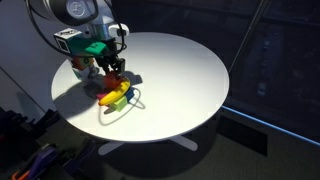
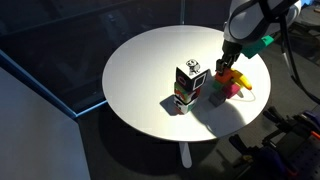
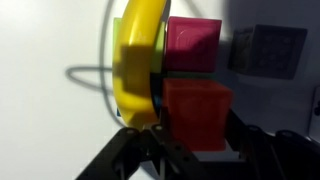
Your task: Put the orange block on the table
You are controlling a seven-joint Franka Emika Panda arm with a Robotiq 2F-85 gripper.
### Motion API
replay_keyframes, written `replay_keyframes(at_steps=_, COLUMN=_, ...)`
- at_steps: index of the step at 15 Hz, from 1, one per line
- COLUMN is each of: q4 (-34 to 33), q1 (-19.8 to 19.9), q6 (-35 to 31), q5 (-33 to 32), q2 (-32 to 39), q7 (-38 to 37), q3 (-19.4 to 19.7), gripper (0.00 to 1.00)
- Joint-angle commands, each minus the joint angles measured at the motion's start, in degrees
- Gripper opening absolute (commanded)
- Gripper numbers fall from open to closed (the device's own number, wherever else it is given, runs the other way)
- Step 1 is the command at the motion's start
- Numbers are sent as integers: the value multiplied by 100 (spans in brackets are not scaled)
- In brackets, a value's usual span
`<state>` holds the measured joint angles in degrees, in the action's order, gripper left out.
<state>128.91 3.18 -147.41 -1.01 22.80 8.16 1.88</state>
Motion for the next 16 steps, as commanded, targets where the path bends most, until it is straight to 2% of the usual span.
replay_keyframes(at_steps=1, q4=55, q1=-5, q6=151, q5=42, q2=-246, q7=-122, q3=-67, gripper=29)
replay_keyframes(at_steps=16, q4=-25, q1=-315, q6=113, q5=278, q2=-167, q7=-552, q3=-399, gripper=29)
